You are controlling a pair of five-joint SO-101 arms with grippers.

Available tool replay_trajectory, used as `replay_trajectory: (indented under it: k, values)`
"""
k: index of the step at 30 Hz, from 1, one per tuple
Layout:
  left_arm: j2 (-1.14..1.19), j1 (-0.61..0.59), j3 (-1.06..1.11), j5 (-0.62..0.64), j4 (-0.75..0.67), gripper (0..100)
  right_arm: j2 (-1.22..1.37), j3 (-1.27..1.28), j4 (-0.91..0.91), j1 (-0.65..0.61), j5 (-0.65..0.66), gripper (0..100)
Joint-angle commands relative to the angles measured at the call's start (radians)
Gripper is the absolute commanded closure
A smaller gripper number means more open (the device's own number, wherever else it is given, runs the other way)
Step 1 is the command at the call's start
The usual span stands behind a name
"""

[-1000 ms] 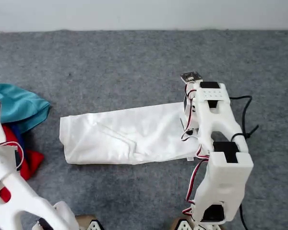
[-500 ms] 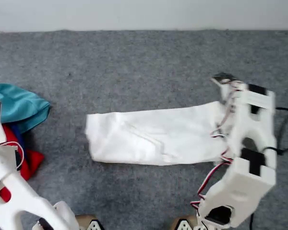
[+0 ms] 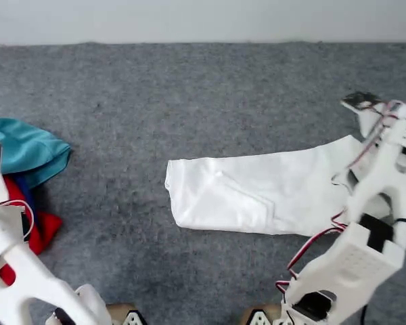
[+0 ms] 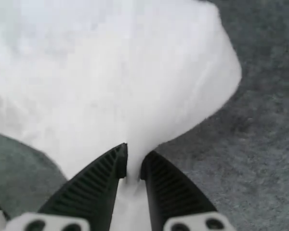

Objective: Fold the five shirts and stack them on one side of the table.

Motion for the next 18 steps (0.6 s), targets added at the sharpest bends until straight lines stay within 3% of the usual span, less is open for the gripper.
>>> replay_trajectory:
  k: [1,8,18]
  values:
    - [-0.028,0.0,-0.021,0.008,0.002,98,-0.067,-0.074,0.105,-0.084,-0.061,98.9]
    - [-0.028,0.0,-0.088,0.008,0.002,98,-0.255,-0.066,0.107,-0.275,-0.247,98.9]
    - [-0.028,0.0,-0.114,0.008,0.002,98,-0.334,0.021,0.097,-0.714,-0.503,98.9]
